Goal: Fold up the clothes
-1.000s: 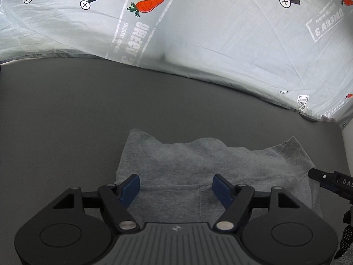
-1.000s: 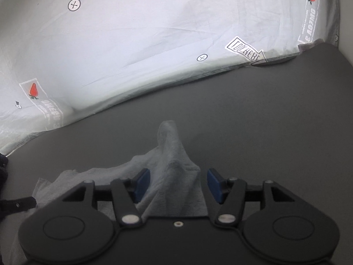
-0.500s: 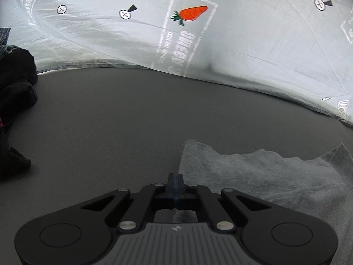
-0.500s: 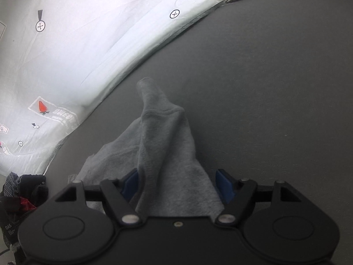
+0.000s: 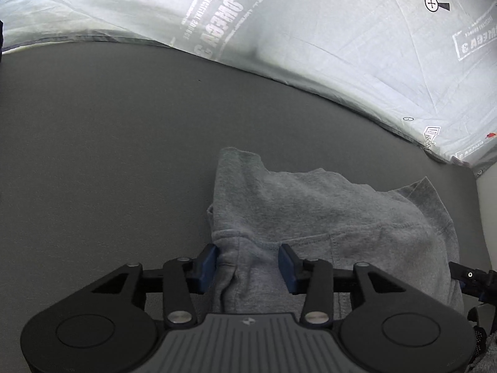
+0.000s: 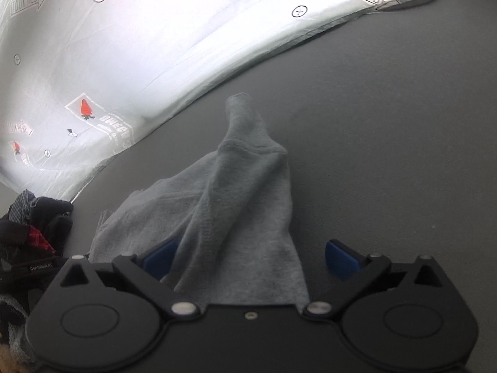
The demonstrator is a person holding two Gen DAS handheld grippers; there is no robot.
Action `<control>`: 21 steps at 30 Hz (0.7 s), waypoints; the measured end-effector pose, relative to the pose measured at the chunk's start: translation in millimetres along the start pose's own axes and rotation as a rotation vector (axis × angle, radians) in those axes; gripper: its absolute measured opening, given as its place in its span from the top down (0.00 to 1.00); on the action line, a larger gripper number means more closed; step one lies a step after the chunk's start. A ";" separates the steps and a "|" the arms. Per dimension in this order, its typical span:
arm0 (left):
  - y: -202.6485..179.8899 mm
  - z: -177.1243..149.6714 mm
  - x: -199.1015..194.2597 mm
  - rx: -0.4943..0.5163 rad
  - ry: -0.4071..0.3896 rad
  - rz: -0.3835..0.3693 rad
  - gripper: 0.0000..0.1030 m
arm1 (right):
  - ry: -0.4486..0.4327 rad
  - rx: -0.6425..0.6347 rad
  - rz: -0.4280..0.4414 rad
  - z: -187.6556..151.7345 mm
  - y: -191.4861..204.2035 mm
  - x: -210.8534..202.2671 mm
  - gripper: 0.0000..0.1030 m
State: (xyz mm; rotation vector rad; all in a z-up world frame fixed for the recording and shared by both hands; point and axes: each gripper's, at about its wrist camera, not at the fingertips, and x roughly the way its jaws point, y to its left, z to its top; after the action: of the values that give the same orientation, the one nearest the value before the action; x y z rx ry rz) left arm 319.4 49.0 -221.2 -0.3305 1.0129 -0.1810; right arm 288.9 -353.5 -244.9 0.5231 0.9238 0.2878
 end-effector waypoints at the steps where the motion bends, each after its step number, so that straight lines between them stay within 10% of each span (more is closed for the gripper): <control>1: 4.0 -0.9 1.6 -0.015 0.012 -0.017 0.51 | 0.008 -0.018 0.009 1.6 0.3 1.1 0.00; 14: 22.5 -5.0 14.4 -0.129 0.116 -0.318 0.02 | 0.110 -0.116 0.192 19.4 14.1 30.4 0.00; 21: 20.0 -1.0 25.7 -0.180 0.120 -0.401 0.01 | 0.132 -0.083 0.242 23.6 15.4 37.9 0.00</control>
State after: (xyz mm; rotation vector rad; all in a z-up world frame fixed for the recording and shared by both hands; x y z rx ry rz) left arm 331.8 59.8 -249.3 -0.6940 1.0764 -0.4780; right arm 329.9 -330.7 -250.8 0.5442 0.9724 0.5829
